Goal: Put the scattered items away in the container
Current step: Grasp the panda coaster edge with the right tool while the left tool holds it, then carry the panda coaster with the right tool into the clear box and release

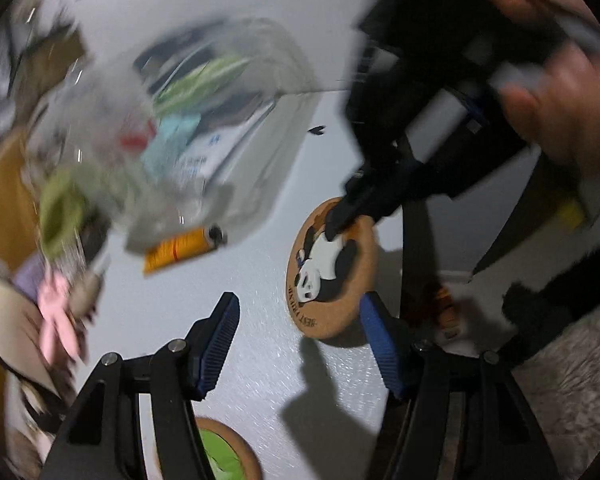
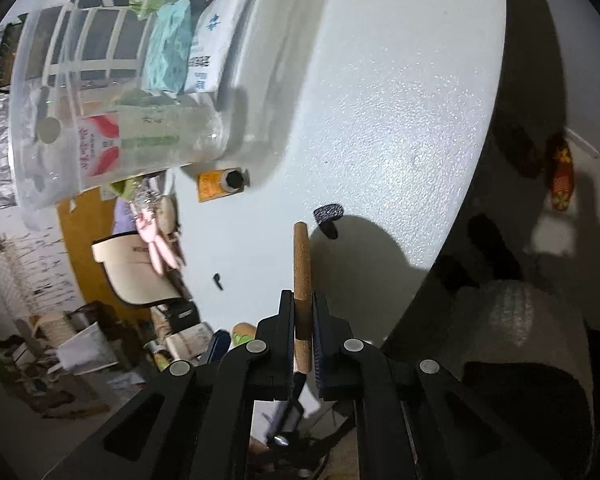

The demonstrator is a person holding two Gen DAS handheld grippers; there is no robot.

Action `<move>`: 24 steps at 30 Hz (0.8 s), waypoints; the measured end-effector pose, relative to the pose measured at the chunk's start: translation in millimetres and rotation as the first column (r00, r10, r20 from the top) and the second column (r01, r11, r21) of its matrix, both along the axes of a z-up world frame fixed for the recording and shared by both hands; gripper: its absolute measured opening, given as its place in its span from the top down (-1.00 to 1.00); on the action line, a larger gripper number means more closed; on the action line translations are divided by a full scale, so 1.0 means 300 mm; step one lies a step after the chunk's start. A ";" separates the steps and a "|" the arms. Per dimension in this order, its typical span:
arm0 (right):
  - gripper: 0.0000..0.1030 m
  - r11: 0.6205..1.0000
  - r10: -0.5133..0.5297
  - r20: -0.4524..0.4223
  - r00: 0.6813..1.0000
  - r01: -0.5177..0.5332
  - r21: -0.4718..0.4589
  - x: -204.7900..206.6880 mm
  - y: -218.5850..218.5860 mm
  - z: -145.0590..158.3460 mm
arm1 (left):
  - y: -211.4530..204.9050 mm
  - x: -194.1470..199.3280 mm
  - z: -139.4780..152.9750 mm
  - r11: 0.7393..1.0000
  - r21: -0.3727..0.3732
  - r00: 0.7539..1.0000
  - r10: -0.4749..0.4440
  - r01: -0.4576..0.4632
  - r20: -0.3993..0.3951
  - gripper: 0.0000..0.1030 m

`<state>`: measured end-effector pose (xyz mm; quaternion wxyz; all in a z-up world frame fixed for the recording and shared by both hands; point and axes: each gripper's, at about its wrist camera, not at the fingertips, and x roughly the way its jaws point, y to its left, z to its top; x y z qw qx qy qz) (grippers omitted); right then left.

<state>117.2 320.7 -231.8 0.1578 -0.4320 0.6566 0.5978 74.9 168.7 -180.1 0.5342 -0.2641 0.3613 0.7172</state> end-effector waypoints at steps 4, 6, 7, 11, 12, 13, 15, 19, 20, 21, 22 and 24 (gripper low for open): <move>0.83 0.997 -0.035 0.017 0.999 0.036 -0.064 -0.013 0.002 -0.018 | 0.016 0.023 -0.006 0.999 0.000 0.997 -0.051 0.052 -0.064 -0.18; 0.83 0.998 -0.027 0.022 0.999 0.029 -0.063 -0.026 -0.006 -0.013 | 0.023 0.016 -0.013 0.998 -0.021 0.995 -0.055 0.054 -0.080 0.16; 0.83 0.998 -0.020 0.028 0.999 0.021 -0.060 -0.033 -0.011 -0.010 | 0.032 0.012 -0.028 0.998 -0.041 0.994 -0.057 0.054 -0.093 0.25; 0.83 0.999 0.005 0.048 0.999 -0.003 -0.044 -0.054 -0.024 0.002 | 0.049 0.004 -0.073 0.994 -0.086 0.989 -0.078 0.068 -0.126 0.69; 0.83 0.999 0.010 0.054 0.999 -0.008 -0.040 -0.059 -0.026 0.005 | 0.042 0.007 -0.075 0.994 -0.084 0.987 -0.086 0.075 -0.135 0.69; 0.82 0.999 0.020 0.062 0.998 -0.018 -0.034 -0.065 -0.026 0.008 | 0.035 0.009 -0.077 0.993 -0.081 0.986 -0.093 0.083 -0.141 0.69; 0.83 0.999 0.041 0.075 0.996 -0.039 -0.024 -0.078 -0.027 0.013 | 0.027 -0.001 -0.078 0.993 -0.069 0.986 -0.099 0.091 -0.134 0.69; 0.82 0.998 0.064 0.089 0.994 -0.061 -0.032 -0.106 -0.037 -0.005 | -0.006 -0.001 -0.074 0.992 -0.055 0.983 -0.123 0.116 -0.137 0.69; 0.83 0.997 0.069 0.088 0.994 -0.066 -0.035 -0.112 -0.040 -0.011 | -0.016 -0.001 -0.074 0.991 -0.053 0.983 -0.128 0.122 -0.135 0.69; 0.83 0.997 0.072 0.086 0.994 -0.068 -0.041 -0.116 -0.043 -0.017 | -0.026 -0.001 -0.074 0.991 -0.050 0.982 -0.133 0.127 -0.133 0.69; 0.82 0.996 0.073 0.082 0.994 -0.070 -0.047 -0.119 -0.046 -0.020 | -0.030 -0.005 -0.073 0.990 -0.047 0.982 -0.136 0.131 -0.131 0.69; 0.83 0.996 0.080 0.076 0.994 -0.076 -0.055 -0.122 -0.048 -0.020 | -0.039 -0.018 -0.062 0.990 -0.036 0.983 -0.142 0.138 -0.115 0.69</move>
